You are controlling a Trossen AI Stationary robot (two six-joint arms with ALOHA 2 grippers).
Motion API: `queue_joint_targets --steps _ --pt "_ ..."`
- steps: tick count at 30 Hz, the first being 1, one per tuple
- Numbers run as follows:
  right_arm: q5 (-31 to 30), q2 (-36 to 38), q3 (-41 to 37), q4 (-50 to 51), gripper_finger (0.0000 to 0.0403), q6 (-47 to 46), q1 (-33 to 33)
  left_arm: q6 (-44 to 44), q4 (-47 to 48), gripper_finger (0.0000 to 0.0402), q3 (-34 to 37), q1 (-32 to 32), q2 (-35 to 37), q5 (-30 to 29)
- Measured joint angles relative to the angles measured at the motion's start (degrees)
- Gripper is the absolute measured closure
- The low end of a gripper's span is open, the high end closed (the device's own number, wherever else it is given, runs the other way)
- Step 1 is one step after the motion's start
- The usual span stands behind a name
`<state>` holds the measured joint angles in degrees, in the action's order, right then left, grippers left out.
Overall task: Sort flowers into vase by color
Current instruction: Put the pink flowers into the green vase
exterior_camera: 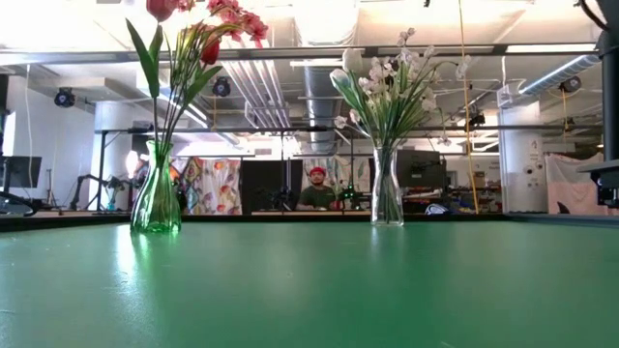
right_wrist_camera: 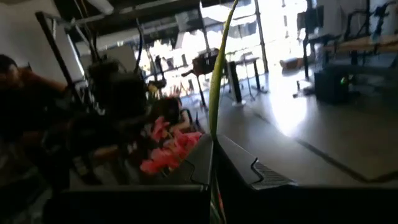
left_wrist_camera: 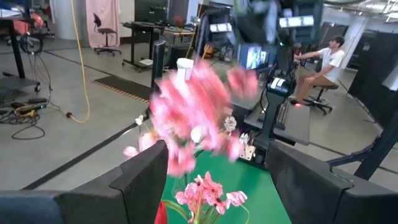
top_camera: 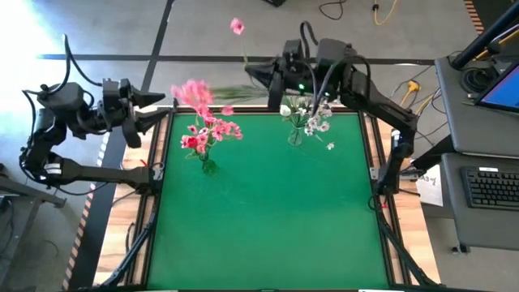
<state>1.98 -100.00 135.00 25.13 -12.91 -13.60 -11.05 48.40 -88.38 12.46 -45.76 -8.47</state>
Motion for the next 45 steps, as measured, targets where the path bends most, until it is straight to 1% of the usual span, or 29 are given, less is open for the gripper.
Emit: queue_joint_targets --steps 2,7,13,15,18,25,26,30,34,40,45 --pt "0.67 0.65 0.00 4.25 0.0394 0.21 1.04 -0.29 0.00 0.0142 -0.04 -0.01 0.14 0.00" --pt "4.52 1.64 0.00 17.70 0.0394 1.62 3.52 -1.74 0.03 0.0142 -0.04 -0.02 0.15 0.00" --pt "4.68 1.70 0.00 33.22 0.0394 6.47 7.49 -2.79 0.03 0.0142 -0.03 -0.02 0.11 0.00" --pt "4.68 1.70 -0.02 36.79 0.0394 6.54 9.03 -3.42 0.02 0.0142 -0.02 -0.02 0.11 0.00" --pt "4.46 1.58 -0.12 39.40 0.0394 6.54 11.43 -3.78 -0.37 0.0142 -0.02 -0.01 0.11 0.00" --pt "4.00 1.52 -0.13 39.59 0.0394 6.51 15.19 -4.52 -1.51 0.0142 -0.02 -0.02 0.13 0.00" --pt "3.52 1.52 -0.14 39.65 0.0394 6.51 15.45 -4.52 -1.58 0.0142 -0.02 -0.02 0.13 0.00" --pt "-1.97 1.52 -0.15 38.57 0.0394 6.97 16.13 -4.52 -1.87 0.0142 -0.02 0.00 0.11 0.00" --pt "-2.29 1.97 -0.15 36.39 0.0394 6.96 16.11 -4.52 -1.85 0.0142 -0.02 -0.01 0.15 0.00" --pt "-2.19 6.31 0.00 28.50 0.0394 6.99 16.10 -4.52 -1.85 0.0142 -0.02 -0.02 0.15 0.00" --pt "-2.14 9.78 0.00 27.80 0.0394 6.97 16.10 -4.52 -1.83 0.0142 -0.02 -0.02 0.15 0.00"
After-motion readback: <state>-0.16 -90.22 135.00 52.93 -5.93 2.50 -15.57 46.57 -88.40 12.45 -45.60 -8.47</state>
